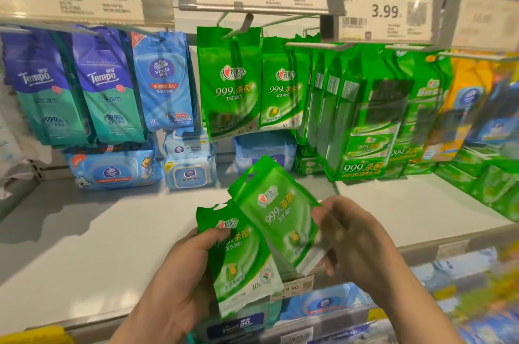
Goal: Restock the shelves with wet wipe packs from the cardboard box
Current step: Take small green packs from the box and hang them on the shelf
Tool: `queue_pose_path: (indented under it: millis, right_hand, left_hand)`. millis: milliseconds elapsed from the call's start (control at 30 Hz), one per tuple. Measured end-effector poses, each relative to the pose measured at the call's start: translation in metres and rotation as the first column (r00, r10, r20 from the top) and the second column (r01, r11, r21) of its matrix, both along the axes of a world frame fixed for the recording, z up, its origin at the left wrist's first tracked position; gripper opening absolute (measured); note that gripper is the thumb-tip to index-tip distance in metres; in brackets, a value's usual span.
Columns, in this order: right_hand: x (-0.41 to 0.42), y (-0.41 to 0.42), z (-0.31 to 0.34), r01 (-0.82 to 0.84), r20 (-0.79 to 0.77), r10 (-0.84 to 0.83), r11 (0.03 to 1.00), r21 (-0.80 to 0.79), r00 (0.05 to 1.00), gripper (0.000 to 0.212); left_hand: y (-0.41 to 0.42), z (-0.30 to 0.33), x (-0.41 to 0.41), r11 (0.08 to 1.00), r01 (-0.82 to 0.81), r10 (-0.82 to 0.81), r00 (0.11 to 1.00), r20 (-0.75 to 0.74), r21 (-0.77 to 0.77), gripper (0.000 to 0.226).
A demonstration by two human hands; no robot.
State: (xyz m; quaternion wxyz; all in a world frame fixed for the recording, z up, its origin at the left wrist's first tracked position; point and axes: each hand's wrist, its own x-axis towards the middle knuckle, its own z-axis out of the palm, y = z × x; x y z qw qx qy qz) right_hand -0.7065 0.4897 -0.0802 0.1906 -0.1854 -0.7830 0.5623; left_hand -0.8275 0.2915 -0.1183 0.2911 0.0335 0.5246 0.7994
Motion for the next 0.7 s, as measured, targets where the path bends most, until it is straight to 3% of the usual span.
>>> queue_pose_path:
  millis: [67, 200, 300, 433, 567, 700]
  right_hand:
    - [0.007, 0.001, 0.011, 0.01, -0.129, -0.003, 0.998, 0.058, 0.992, 0.024]
    - [0.02, 0.001, 0.033, -0.017, -0.356, 0.015, 1.0, -0.004, 0.935, 0.044]
    - [0.025, 0.001, 0.047, 0.103, -0.467, -0.074, 0.994, 0.038, 0.881, 0.017]
    - [0.027, 0.0, 0.059, 0.185, -0.6, -0.15, 0.983, -0.004, 0.786, 0.023]
    - [0.024, -0.003, 0.069, 0.137, -0.679, -0.145, 0.988, -0.066, 0.72, 0.02]
    - [0.018, 0.002, 0.069, 0.178, -0.674, -0.184, 0.981, -0.079, 0.715, 0.021]
  left_hand:
    - [0.006, -0.001, 0.002, 0.998, -0.02, 0.019, 1.0, -0.024, -0.054, 0.028]
    - [0.001, 0.01, 0.013, 0.994, 0.094, -0.083, 0.98, 0.182, -0.056, 0.031]
    - [0.003, 0.019, 0.012, 0.994, 0.086, -0.072, 0.982, 0.174, -0.072, 0.032]
    - [0.007, 0.02, 0.013, 0.995, 0.059, -0.044, 0.983, 0.177, -0.079, 0.031]
    - [0.009, 0.02, 0.014, 0.995, 0.052, -0.036, 0.983, 0.18, -0.086, 0.031]
    - [0.008, 0.019, 0.014, 0.995, 0.054, -0.037, 0.982, 0.188, -0.086, 0.032]
